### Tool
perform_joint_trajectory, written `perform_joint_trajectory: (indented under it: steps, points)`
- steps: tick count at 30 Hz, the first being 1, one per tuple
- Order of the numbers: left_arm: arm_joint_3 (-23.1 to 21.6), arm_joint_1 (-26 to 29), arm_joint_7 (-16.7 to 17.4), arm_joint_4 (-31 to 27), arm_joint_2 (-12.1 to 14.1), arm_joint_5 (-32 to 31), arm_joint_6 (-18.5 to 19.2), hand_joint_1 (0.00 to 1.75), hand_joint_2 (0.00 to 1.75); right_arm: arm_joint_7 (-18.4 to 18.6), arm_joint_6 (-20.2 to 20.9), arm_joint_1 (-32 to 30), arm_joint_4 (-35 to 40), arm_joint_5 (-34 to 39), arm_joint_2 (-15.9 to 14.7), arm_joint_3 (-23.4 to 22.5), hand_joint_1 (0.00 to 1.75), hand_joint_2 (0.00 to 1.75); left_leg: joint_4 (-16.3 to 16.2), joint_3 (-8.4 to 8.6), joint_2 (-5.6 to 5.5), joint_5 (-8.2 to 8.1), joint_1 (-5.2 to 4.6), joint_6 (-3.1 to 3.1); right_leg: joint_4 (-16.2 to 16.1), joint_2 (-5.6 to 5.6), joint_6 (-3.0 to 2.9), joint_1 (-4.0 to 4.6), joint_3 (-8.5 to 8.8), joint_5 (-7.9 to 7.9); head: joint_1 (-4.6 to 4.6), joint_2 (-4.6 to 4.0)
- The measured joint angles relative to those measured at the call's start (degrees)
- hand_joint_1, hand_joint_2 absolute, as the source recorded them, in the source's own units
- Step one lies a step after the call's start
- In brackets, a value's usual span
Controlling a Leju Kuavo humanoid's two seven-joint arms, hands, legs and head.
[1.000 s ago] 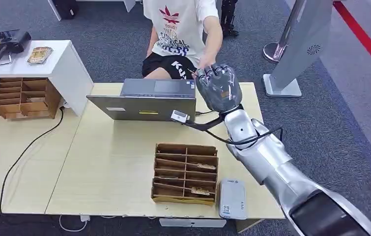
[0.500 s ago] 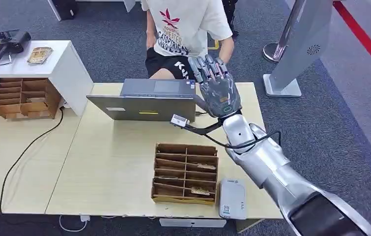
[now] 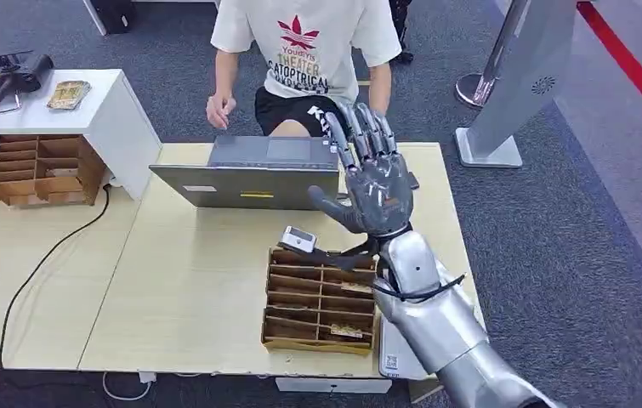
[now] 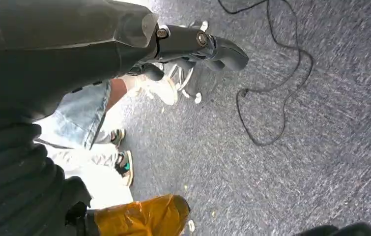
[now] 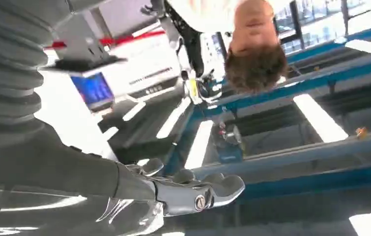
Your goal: Pass the card to the sensor for recognition and then transmit it.
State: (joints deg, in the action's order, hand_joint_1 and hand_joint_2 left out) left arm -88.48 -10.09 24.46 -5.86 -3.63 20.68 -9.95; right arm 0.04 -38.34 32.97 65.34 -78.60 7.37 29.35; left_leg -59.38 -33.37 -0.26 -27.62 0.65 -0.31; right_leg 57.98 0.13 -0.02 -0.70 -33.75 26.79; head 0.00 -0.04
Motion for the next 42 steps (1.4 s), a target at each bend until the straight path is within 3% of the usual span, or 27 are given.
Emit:
perform_joint_trajectory:
  steps: [2,6,11,14,18,19,20,26,35,42]
  points:
    - [0.0,0.3,0.0,0.0,0.0,0.6,-0.2,0.0,1.75,-2.1,0.0,-2.1,3.1,3.2,0.9,-1.9,0.0,1.75,0.0,0.0,0.01,0.0,0.0,0.0,0.0,0.01,0.0,0.0,0.0,0.0,0.02,0.0]
    - [0.6,1.1,-0.2,0.0,0.0,3.1,-1.7,0.0,1.75,-9.0,0.0,-9.3,12.5,17.1,3.8,-4.3,0.0,1.75,0.0,0.0,0.0,-0.01,-0.01,0.0,0.0,0.0,0.03,0.0,0.0,0.02,0.02,0.0]
    - [2.1,2.3,-0.5,0.0,0.0,6.6,-2.6,0.0,1.75,-12.2,0.0,-19.8,25.5,31.8,4.4,-3.5,0.0,1.75,0.0,-0.04,-0.01,-0.09,-0.01,0.05,0.0,-0.04,0.02,0.0,-0.01,0.12,0.02,0.0]
    - [3.2,2.6,-0.5,0.0,0.0,8.3,-2.8,0.0,1.75,-13.4,0.3,-25.1,30.4,36.3,3.8,-2.1,0.0,1.75,0.0,-0.03,0.01,-0.14,-0.02,0.07,0.0,-0.02,0.01,0.0,-0.02,0.12,0.0,0.0]
    - [4.5,2.9,-0.5,0.0,0.1,10.0,-2.8,0.0,1.75,-14.9,0.5,-31.1,34.4,36.7,2.1,-0.3,0.0,1.75,0.0,-0.03,0.0,-0.14,-0.01,0.07,0.0,-0.04,0.01,0.0,-0.01,0.15,0.0,0.0]
    - [4.7,2.9,-0.5,0.0,0.1,10.3,-2.8,0.0,1.75,-15.2,0.5,-32.2,35.0,36.4,1.8,0.0,0.26,1.75,0.0,-0.03,0.0,-0.14,-0.01,0.07,0.0,-0.04,0.01,0.0,-0.01,0.15,0.0,0.0]
    - [5.0,2.9,-0.5,0.0,0.1,10.5,-2.8,0.0,1.75,-15.6,0.6,-33.4,35.9,35.8,1.2,0.6,1.69,1.75,0.0,-0.03,0.0,-0.14,-0.01,0.07,0.0,-0.04,0.0,0.0,-0.01,0.15,0.0,0.0]
    - [5.8,2.9,-0.5,0.0,0.1,11.3,-2.9,0.0,1.75,-16.0,1.7,-37.7,37.8,32.7,-1.4,2.9,1.69,1.75,0.0,-0.03,0.01,-0.15,-0.01,0.07,0.0,-0.03,-0.02,0.0,-0.01,0.16,0.02,0.0]
    - [6.2,3.0,-0.5,0.0,0.1,11.6,-2.9,0.0,1.75,-15.6,2.4,-38.7,38.5,30.2,-3.1,3.8,1.75,1.75,0.0,-0.02,0.01,-0.14,-0.01,0.07,0.0,-0.03,-0.02,0.0,0.0,0.16,0.0,0.0]
    - [6.2,2.9,-0.4,0.0,0.1,11.5,-2.9,0.0,1.75,-10.2,2.5,-38.1,36.3,19.1,-4.7,5.0,1.75,1.75,0.0,-0.02,0.02,-0.14,-0.01,0.07,0.0,-0.03,-0.02,0.0,0.0,0.17,0.02,0.0]
